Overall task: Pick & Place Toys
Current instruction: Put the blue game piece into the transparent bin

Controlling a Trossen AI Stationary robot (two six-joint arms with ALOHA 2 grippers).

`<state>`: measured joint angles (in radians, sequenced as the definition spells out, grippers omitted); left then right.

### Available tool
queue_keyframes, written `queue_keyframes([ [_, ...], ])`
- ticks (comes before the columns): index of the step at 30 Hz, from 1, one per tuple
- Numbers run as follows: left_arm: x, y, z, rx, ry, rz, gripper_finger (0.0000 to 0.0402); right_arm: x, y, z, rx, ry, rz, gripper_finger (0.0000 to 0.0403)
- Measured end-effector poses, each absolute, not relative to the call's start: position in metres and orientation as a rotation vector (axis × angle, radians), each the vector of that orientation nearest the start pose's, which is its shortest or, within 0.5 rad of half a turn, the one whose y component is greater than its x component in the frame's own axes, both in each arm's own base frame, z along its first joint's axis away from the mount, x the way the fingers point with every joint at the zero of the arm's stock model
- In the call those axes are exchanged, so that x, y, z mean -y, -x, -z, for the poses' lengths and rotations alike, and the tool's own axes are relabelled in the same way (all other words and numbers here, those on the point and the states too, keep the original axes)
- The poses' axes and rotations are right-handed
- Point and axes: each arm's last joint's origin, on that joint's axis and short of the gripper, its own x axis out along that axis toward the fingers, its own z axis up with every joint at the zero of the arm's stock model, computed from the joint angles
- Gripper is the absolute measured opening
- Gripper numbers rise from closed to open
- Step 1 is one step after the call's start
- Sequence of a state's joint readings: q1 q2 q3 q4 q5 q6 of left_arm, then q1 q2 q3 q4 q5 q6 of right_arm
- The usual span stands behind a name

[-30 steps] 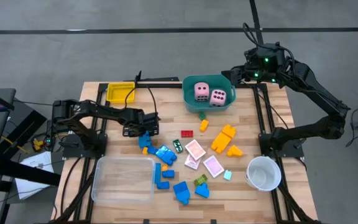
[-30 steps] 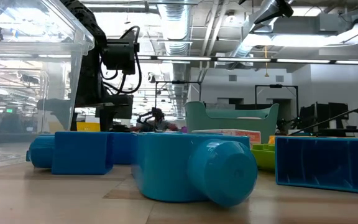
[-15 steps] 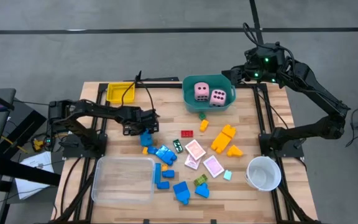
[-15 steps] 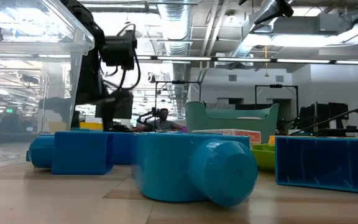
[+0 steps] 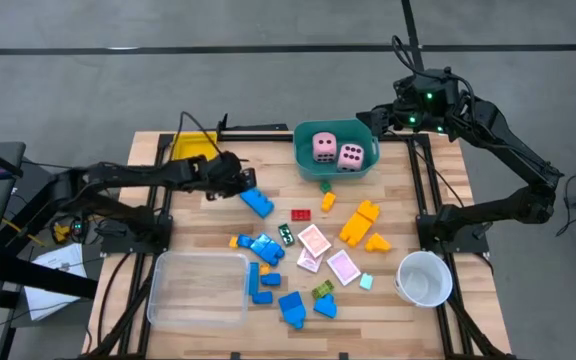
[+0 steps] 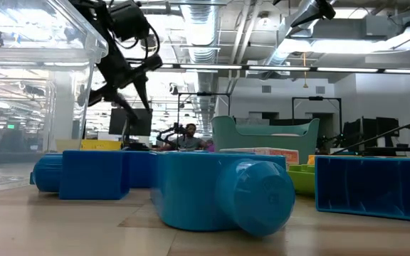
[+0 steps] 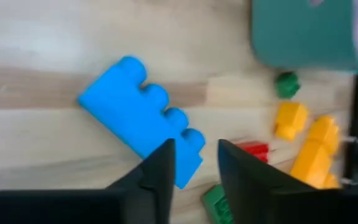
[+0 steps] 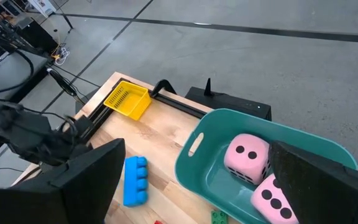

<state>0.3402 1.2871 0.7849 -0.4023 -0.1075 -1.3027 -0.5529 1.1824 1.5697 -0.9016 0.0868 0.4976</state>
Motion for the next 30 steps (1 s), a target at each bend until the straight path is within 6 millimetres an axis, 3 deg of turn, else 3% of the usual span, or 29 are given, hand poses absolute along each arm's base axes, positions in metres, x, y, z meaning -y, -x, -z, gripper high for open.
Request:
queue_keyframes([
  [6,-0.093,-0.229,-0.219,-0.498,1.274,-0.941,0.0007,0.111,-0.176,-0.448,-0.347,-0.591,0.743,0.0386],
  [17,-0.091,-0.230,-0.219,-0.511,1.286,-0.922,0.0019,0.111,-0.176,-0.448,-0.354,-0.584,0.742,0.0386],
  [24,-0.092,-0.231,-0.220,-0.543,1.206,-0.861,0.0083,0.111,-0.176,-0.448,-0.357,-0.582,0.742,0.0386],
  [30,-0.087,-0.243,-0.230,-0.587,0.770,-0.573,0.0185,0.111,-0.176,-0.448,-0.362,-0.567,0.738,0.0386],
])
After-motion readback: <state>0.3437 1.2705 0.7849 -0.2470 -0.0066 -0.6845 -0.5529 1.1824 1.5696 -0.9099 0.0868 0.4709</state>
